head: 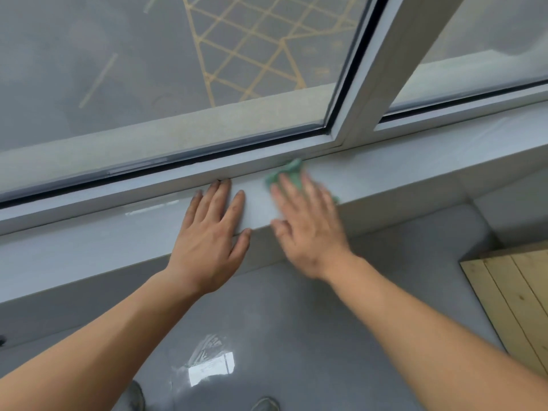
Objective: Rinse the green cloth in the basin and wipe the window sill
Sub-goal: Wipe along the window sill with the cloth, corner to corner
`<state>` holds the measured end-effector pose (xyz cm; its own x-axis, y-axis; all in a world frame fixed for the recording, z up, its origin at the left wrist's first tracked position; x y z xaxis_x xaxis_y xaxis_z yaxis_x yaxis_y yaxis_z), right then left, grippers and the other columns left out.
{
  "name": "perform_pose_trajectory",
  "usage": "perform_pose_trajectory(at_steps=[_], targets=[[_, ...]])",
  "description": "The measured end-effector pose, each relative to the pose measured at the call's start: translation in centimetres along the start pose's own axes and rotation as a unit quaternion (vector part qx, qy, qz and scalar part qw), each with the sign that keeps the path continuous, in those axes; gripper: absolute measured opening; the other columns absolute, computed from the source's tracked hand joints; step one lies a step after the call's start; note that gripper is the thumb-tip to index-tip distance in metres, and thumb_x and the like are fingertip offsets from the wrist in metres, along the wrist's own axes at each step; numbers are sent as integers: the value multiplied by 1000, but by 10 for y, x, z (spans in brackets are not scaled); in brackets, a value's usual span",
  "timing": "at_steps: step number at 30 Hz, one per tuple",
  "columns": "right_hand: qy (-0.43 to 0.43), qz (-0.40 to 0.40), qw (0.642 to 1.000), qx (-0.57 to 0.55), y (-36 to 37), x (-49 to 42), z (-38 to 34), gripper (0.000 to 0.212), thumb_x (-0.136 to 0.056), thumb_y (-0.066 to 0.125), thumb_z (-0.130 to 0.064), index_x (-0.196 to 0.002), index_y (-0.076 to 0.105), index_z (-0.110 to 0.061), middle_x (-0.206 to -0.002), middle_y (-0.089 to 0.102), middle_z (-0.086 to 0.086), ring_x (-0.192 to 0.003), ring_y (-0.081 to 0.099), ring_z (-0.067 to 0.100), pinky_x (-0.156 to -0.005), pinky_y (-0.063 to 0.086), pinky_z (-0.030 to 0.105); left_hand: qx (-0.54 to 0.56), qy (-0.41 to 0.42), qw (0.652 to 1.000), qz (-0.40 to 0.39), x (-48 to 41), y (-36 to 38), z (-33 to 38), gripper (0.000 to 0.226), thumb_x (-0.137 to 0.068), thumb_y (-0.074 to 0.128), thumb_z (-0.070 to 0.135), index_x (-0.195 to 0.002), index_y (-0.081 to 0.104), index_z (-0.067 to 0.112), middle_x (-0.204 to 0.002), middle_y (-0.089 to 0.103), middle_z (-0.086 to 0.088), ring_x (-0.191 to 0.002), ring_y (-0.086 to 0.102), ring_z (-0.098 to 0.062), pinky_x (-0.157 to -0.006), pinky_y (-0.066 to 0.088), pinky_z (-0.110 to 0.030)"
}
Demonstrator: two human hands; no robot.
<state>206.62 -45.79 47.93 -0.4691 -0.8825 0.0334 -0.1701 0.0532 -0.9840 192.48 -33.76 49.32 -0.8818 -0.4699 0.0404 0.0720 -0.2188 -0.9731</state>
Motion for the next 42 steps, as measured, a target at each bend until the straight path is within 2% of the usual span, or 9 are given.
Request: perform_pose_trajectory(at_steps=[3,9,15,22,28,35,37,40,42], targets=[[-51,-24,998,1,-4,3,22,60,-99,21,-45,-156,18,-26,-166,14,-2,-152,4,24,-123,2,44,1,-10,1000,2,-3,1,8,65,-94,32,46,-150,33,11,-161,25,-20,-150,17,-35,-123,10,-48],[248,35,968,-12,-26,-8,121,69,-96,7,-51,-156,12,-16,-167,6,7,-152,-3,29,-122,0,48,0,17,1000,-2,-10,4,20,62,-96,35,42,-150,30,14,-162,22,-17,-151,13,-31,-123,7,-42],[-29,-31,999,11,-11,6,61,64,-98,7,-51,-156,6,-23,-166,3,0,-152,-4,23,-122,-2,43,0,40,999,-13,-21,5,47,62,-96,37,41,-151,30,12,-162,23,-17,-151,13,-32,-123,8,-44],[304,25,952,1,-34,-10,175,77,-92,-1,-58,-157,3,-17,-167,-2,5,-152,-9,28,-122,-2,49,-2,42,999,-18,-28,10,60,65,-97,34,43,-153,24,12,-164,16,-16,-153,7,-30,-124,6,-45],[4,-35,999,4,-22,4,116,66,-98,9,-55,-156,9,-24,-166,6,-1,-152,-5,22,-123,1,46,3,84,996,-24,-56,18,99,67,-94,40,43,-151,29,8,-162,22,-18,-152,13,-32,-123,13,-48],[248,10,969,2,-47,-5,241,70,-95,-1,-55,-157,1,-22,-167,-5,0,-151,-15,20,-122,-8,42,-6,92,996,-18,-92,27,141,71,-92,42,43,-151,28,7,-162,22,-18,-152,13,-32,-123,12,-46],[212,17,977,5,-43,-5,220,74,-94,-4,-59,-157,3,-21,-166,-4,0,-151,-14,23,-122,-8,44,-8,85,996,-18,-100,31,155,72,-91,45,43,-151,28,6,-162,22,-18,-152,14,-32,-123,12,-46],[39,-20,999,8,-35,8,204,68,-97,1,-57,-156,6,-24,-166,2,-2,-152,-11,21,-122,-4,44,-11,77,997,-17,-112,35,174,75,-90,50,42,-151,29,4,-161,23,-21,-151,15,-33,-123,14,-48],[26,-32,999,12,-41,9,241,64,-99,4,-54,-156,3,-26,-166,0,-4,-151,-12,18,-122,-5,42,-10,78,997,-19,-118,36,184,75,-90,51,41,-150,30,2,-161,24,-22,-151,16,-34,-122,15,-49]])
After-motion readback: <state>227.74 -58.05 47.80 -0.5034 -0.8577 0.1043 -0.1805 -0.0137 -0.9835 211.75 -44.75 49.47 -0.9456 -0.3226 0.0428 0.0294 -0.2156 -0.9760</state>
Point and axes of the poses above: each hand's wrist, its own x-axis away from the middle knuckle, its own y-axis out of the palm, z = x × y, the point moved 3 cm from there along -x, towards the middle knuckle
